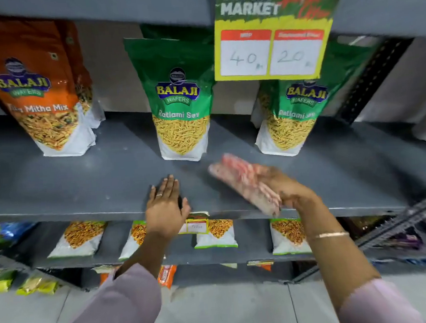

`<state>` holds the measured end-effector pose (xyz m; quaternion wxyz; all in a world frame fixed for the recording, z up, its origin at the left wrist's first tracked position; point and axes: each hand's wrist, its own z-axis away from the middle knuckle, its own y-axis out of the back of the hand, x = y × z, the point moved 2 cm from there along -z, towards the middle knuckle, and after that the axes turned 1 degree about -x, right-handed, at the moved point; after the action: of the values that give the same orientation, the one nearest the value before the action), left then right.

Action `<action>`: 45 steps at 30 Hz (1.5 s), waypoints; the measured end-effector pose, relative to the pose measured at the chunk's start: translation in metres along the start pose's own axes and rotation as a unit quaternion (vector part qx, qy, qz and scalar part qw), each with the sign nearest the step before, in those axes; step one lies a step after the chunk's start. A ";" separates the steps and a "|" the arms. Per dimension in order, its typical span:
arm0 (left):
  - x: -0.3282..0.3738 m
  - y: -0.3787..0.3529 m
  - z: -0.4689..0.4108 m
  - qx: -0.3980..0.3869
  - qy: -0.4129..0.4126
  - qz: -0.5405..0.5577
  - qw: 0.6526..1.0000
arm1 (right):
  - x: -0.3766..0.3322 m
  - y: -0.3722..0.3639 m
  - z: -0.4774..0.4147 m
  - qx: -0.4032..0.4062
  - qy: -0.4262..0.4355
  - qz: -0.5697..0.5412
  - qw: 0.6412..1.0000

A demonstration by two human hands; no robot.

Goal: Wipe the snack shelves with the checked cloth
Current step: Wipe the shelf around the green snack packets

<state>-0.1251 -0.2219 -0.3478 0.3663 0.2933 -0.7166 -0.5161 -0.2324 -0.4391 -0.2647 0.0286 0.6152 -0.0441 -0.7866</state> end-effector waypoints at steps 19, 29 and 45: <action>-0.003 -0.002 0.000 -0.016 0.002 -0.005 1.000 | 0.058 0.024 -0.005 0.347 -0.234 0.480 0.771; -0.003 -0.003 0.000 -0.020 -0.009 -0.014 1.000 | 0.045 -0.038 -0.049 0.215 -0.105 0.532 0.812; -0.003 -0.002 -0.001 -0.055 0.006 0.000 0.998 | 0.048 0.001 -0.007 0.272 -0.161 0.442 0.840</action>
<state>-0.1224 -0.2210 -0.3505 0.3856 0.2760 -0.6851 -0.5530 -0.2373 -0.4451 -0.3125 0.1975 0.3781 -0.5273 -0.7348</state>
